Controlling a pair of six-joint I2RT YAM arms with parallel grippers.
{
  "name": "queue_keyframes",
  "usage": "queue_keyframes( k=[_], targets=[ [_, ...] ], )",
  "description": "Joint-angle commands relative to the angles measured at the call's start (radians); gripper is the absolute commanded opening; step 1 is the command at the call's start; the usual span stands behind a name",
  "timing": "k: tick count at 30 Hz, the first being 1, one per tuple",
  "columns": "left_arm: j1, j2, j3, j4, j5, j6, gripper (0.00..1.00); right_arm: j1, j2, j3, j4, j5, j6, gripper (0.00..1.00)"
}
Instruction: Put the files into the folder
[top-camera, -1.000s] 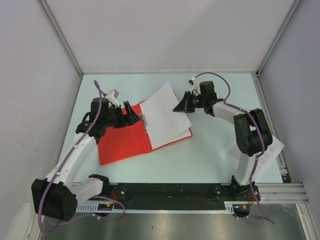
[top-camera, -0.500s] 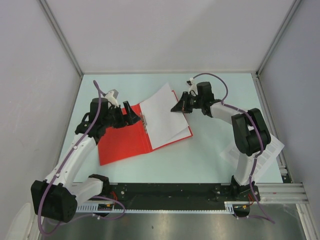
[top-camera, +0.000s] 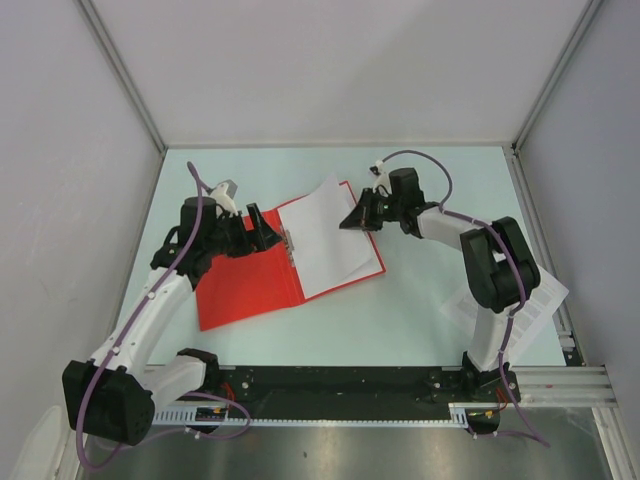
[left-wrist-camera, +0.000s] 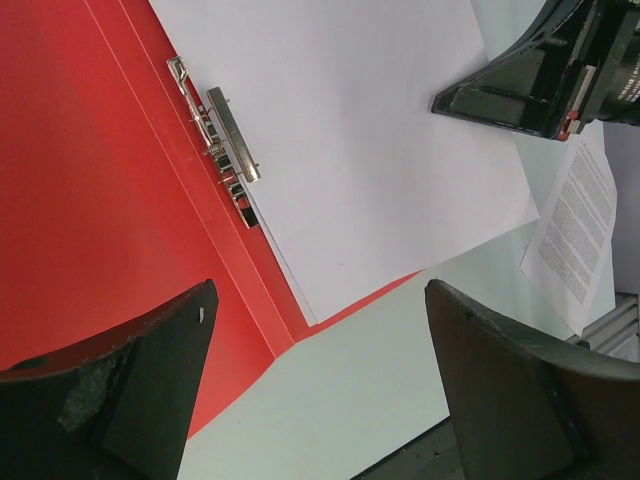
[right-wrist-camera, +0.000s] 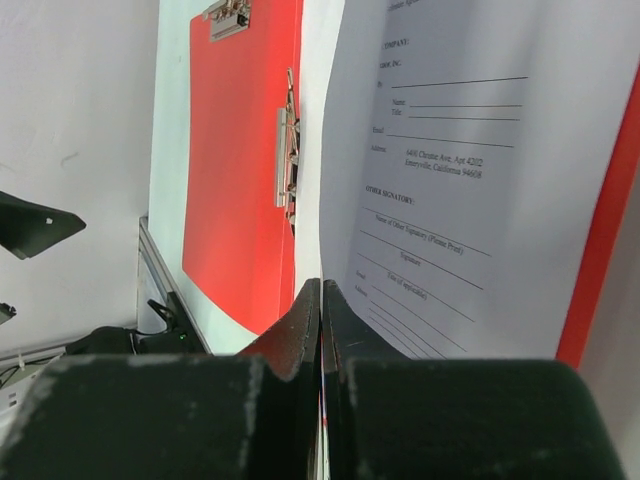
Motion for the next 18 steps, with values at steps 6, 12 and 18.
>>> queue_keyframes(
  k=[6,12,18],
  targets=[
    [0.013,-0.028,-0.008,0.033,0.027,-0.002,0.91,0.039,-0.032,-0.012,0.057,0.066,0.016,0.0],
    [0.014,-0.03,-0.005,0.025,0.027,0.005,0.91,0.039,-0.032,-0.013,0.053,0.069,0.012,0.0],
    [0.014,-0.017,-0.008,0.042,0.04,-0.004,0.92,0.031,-0.046,-0.015,0.034,0.079,-0.008,0.35]
  ],
)
